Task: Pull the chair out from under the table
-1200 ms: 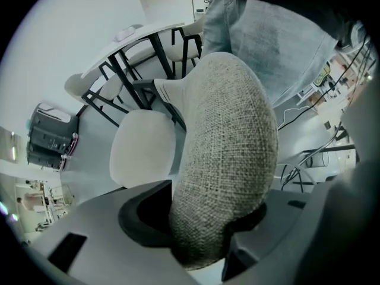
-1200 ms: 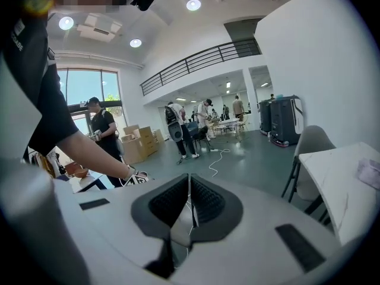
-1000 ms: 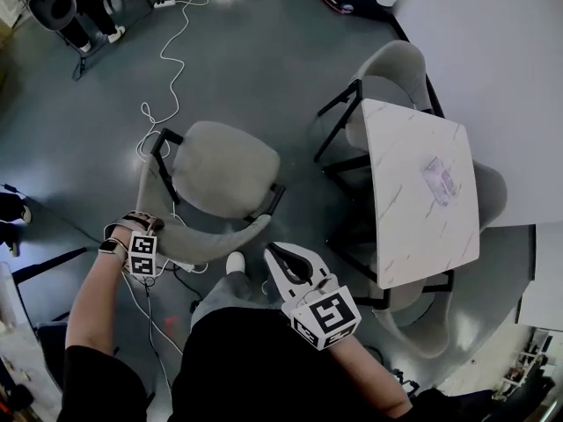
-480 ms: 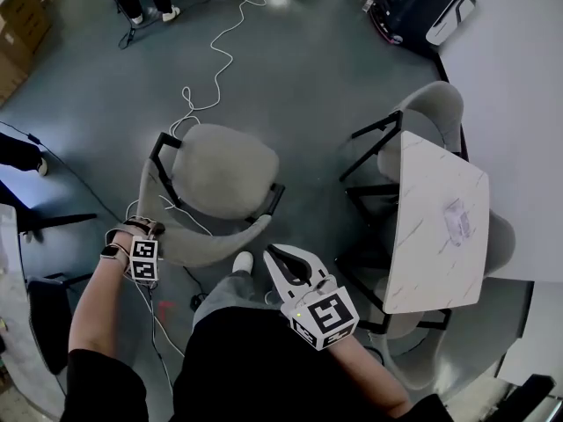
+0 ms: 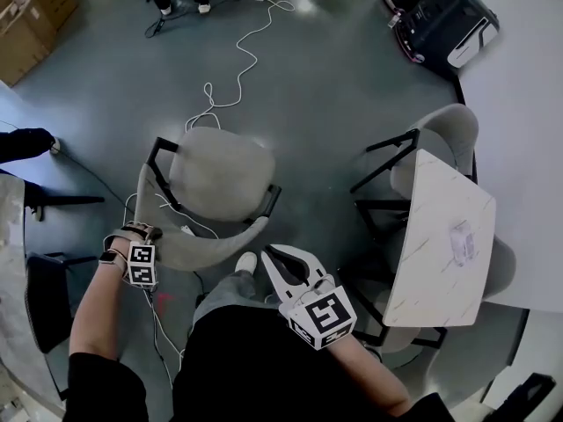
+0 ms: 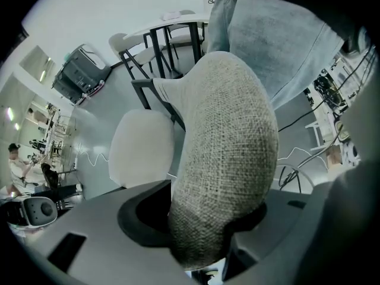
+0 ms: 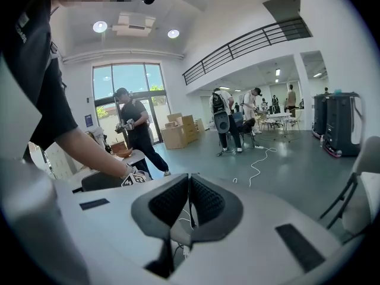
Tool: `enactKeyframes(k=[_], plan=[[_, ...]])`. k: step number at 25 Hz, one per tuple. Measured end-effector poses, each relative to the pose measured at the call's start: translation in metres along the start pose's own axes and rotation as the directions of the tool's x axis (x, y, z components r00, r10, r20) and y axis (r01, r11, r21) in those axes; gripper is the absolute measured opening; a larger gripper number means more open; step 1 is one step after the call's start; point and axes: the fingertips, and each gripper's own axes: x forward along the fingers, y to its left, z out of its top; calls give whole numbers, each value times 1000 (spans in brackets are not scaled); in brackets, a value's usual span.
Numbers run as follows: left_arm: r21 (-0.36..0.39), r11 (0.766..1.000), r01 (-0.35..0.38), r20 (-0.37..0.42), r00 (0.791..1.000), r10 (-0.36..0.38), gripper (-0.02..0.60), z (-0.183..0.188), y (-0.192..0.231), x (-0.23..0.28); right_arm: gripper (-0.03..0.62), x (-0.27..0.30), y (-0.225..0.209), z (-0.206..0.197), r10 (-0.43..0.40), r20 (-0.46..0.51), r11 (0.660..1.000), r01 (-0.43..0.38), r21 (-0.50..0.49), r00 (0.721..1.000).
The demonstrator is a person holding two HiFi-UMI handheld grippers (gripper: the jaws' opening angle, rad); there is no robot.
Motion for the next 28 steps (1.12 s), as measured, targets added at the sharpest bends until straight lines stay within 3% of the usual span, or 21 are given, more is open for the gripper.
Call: enactKeyframes(k=[12,19,24,28], plan=[[21,998,52,-36,998,-51,215,-6,-17,-3,15,-10,-9,-5,-28,9,999,28,31,1000],[45,999,21,-31,999,-20,215,-1,-20,-18,17,-17,-22,-1,-70,41,997,68,48,997],[138,990,19,13,1000,-21,204,16,-27,-50,15,-22,-27,1,-93,54,995,91,47,994],[202,977,66,27,997,-73,204,26,-31,-72,15,-31,-33,0,-138,65,990,137,27,988]])
